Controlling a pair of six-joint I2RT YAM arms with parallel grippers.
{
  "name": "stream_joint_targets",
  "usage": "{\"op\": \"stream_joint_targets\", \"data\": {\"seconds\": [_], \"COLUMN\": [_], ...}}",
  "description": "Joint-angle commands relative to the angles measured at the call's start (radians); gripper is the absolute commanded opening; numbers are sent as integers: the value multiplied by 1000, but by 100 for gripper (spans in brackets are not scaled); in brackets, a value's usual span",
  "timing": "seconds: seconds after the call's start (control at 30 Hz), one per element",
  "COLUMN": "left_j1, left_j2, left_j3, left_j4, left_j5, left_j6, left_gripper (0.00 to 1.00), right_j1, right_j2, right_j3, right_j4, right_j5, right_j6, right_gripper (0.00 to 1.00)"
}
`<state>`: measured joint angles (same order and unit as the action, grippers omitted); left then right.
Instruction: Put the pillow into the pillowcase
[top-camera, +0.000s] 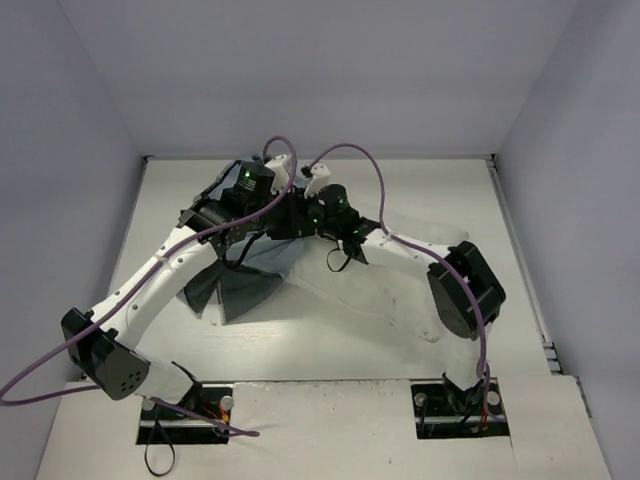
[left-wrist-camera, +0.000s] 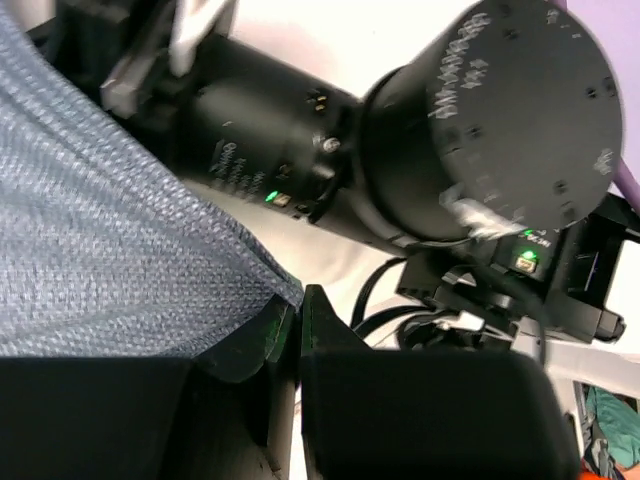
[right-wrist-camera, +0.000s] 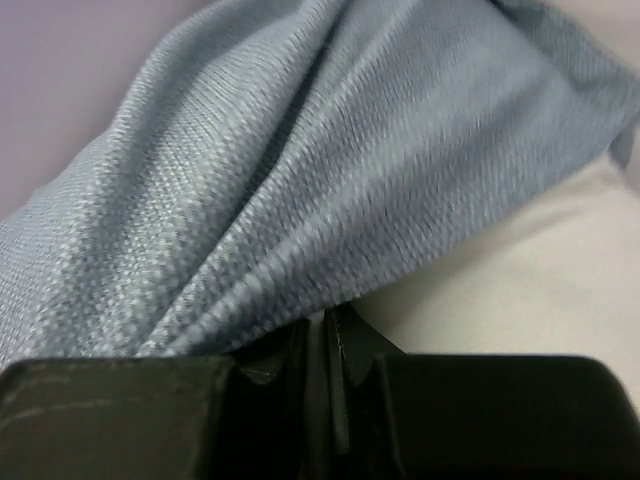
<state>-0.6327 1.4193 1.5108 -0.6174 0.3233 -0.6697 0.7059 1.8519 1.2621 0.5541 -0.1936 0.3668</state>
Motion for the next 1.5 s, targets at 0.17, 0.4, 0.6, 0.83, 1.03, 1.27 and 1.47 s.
{"op": "stream_joint_targets", "data": {"seconds": [0.17,0.4,0.6,0.83,1.03,1.27,1.47], "left_j1": [109,140,140,142,140,140,140], "left_j2": [-138,-149,14,301,467,553,579], "left_j3": [-237,-79,120,388,543,594,542], "left_j4": [55,-93,-136,-195,-249,-306,-315], "left_j5": [-6,-302,-382,-389,-418,-507,-553], "left_j6": [-24,137,240,347,430,490,510], "left_gripper": [4,68,70,71,71,71,71], "right_j1": [-2,-129,-227,-378,-323,-241,-218], "right_j2": [-48,-236,-295,-134,-14,1,-3], "right_j3": [-89,-33,3,52,34,-38,-59], "right_j4": [54,-172,-250,-269,-264,-246,-224], "right_j5": [-107,-155,-147,-316,-366,-314,-290], "right_j6": [-130,-269,-308,-272,-278,-287,-276], "right_gripper": [9,69,75,81,83,77,68]}}
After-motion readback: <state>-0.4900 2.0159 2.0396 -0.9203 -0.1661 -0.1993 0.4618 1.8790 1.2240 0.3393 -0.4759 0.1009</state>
